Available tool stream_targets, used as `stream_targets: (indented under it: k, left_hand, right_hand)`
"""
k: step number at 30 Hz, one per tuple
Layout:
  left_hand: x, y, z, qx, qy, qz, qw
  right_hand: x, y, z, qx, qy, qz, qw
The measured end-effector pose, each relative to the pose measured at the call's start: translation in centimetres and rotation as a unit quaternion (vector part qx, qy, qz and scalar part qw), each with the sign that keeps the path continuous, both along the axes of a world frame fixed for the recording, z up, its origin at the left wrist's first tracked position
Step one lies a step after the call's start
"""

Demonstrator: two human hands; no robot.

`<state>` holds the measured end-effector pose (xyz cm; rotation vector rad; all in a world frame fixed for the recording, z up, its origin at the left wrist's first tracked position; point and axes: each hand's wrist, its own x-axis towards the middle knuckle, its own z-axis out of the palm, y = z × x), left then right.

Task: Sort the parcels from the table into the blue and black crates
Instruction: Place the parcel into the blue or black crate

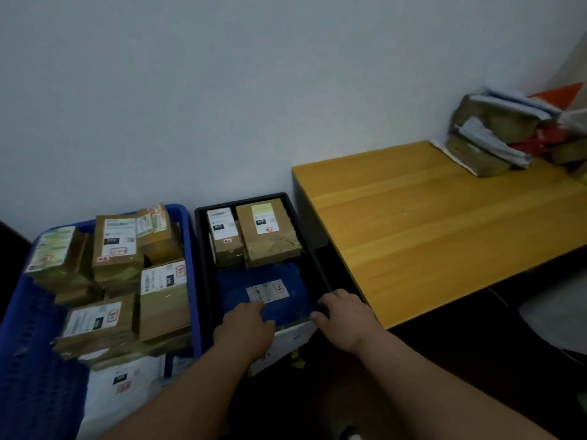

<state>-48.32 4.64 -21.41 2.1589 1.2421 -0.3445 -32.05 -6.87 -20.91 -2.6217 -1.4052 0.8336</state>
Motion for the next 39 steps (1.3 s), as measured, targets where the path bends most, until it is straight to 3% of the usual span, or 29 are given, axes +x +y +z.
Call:
stream_targets:
  k: [9,15,20,33,39]
  left_hand:
    - [16.6,-4.5,0.8,0.003,-0.038,-0.066,0.997]
    - [30.3,-9.9,2.5,-0.040,-0.037,-0.101,0.993]
    - [38.3,-11.9,3.5,-0.008,-0.042,-0.105,0.994]
    - [56.2,-9.0,3.1,-0.005,-0.081,-0.099,0.992]
    - [63.2,-6.5,4.4,0.009,-0.121,-0.102,0.987]
  right_hand:
    - [15.0,-7.4,0.7,-0.004,0.003,-0.072,0.997]
    - [27.6,-13.8,2.7,-0.014,-0.017,-0.108,0.994]
    - [35.4,-16.9,3.4,-0.012,-0.015,-0.143,0.990]
    - [50.8,-14.4,3.8,0.013,-0.016,-0.164,0.986]
    - [58.3,-11.9,4.7,0.068,-0.035,-0.194,0.978]
